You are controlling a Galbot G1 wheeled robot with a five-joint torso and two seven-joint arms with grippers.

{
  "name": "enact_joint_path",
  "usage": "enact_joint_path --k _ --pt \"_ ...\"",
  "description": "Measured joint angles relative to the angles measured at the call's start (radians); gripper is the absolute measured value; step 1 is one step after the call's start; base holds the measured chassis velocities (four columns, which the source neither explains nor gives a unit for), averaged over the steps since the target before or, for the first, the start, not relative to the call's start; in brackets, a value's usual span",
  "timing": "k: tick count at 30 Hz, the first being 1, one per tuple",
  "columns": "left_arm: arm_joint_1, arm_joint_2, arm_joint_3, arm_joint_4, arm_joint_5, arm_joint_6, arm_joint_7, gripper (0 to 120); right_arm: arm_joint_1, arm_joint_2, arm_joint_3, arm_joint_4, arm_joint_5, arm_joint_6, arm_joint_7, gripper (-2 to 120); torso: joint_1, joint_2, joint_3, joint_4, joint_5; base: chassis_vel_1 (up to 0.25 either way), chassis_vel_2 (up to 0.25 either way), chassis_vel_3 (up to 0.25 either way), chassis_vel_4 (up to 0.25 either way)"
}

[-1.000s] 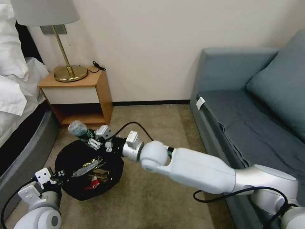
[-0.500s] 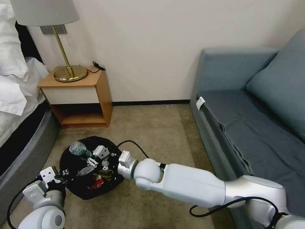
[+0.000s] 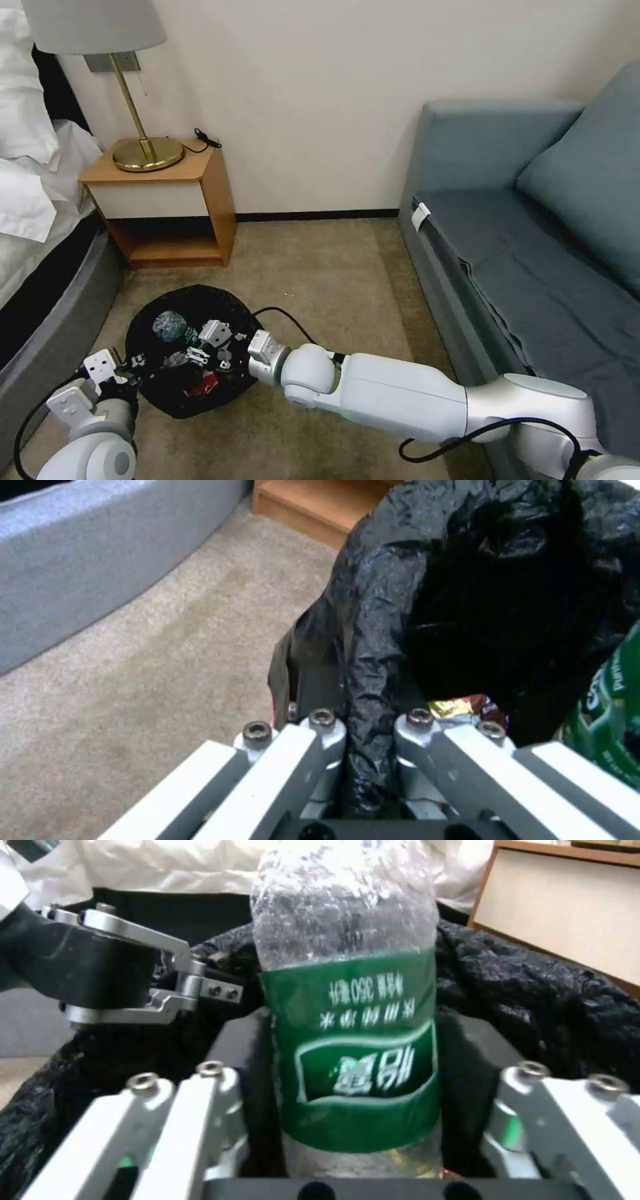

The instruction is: Pick up the trash bin, then pick up the garbage on the floor and place it into the trash bin.

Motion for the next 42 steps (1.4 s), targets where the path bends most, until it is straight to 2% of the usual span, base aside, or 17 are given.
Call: enact_joint_path --k 3,4,8,13,23,28,32,33,36,38,42 --pt "0.000 -0.002 0.001 -0.002 0.000 -0.001 0.000 3 0.004 -0.005 0.000 0.008 0.000 -0.002 0.000 69 0.000 0.000 0.000 -0.0001 0.0000 0.000 0.000 0.000 0.000" --pt "0.000 -0.002 0.001 -0.002 0.000 -0.001 0.000 3 0.004 -0.005 0.000 0.008 0.000 -0.002 0.000 69 0.000 0.000 0.000 -0.0001 0.0000 0.000 0.000 0.000 0.000" --pt "0.001 -0.006 0.003 -0.009 0.000 -0.001 0.000 3 0.013 -0.011 0.000 0.018 0.002 -0.005 0.000 88 0.000 0.000 0.000 0.0000 0.0000 0.000 0.000 0.000 0.000" --pt "0.000 -0.007 0.002 -0.012 -0.003 -0.002 0.000 3 0.025 -0.018 0.013 0.037 0.000 -0.007 0.008 99 0.000 0.000 0.000 0.0000 0.0000 0.000 0.000 0.000 0.000" --pt "-0.010 -0.010 -0.005 0.000 -0.017 -0.004 -0.001 3 0.074 -0.044 0.037 0.078 0.001 -0.013 0.013 100 0.000 0.000 0.000 0.0000 0.0000 0.000 0.000 0.000 0.000" --pt "-0.013 -0.009 -0.016 0.005 -0.035 -0.006 -0.004 3 0.075 -0.080 0.087 0.120 0.007 -0.017 0.025 100 0.000 0.000 0.000 0.0003 0.0001 0.000 0.000 0.000 0.000" --pt "-0.023 0.008 -0.060 -0.015 -0.070 -0.004 -0.017 3 0.092 -0.230 0.108 0.193 -0.012 0.007 -0.001 100 0.000 0.000 0.000 -0.0003 0.0000 0.000 0.000 0.000 0.000" --pt "-0.023 0.008 -0.060 -0.015 -0.070 -0.004 -0.017 3 0.092 -0.230 0.108 0.193 -0.012 0.007 -0.001 100 0.000 0.000 0.000 -0.0003 0.0000 0.000 0.000 0.000 0.000" --pt "-0.033 0.014 -0.090 -0.035 -0.119 0.004 -0.040 3 0.082 -0.328 0.152 0.248 -0.026 0.025 -0.014 100 0.000 0.000 0.000 -0.0002 0.0003 0.000 0.000 0.000 0.000" --pt "-0.034 0.014 -0.094 -0.036 -0.126 0.005 -0.044 3 0.079 -0.337 0.161 0.252 -0.029 0.028 -0.015 100 0.000 0.000 0.000 -0.0003 0.0004 0.000 0.000 0.000 0.000" --pt "-0.057 0.011 -0.114 -0.037 -0.223 0.019 -0.110 3 0.014 -0.421 0.265 0.304 -0.039 0.035 -0.025 100 0.000 0.000 0.000 0.0000 0.0003 0.000 0.000 0.000 0.000"
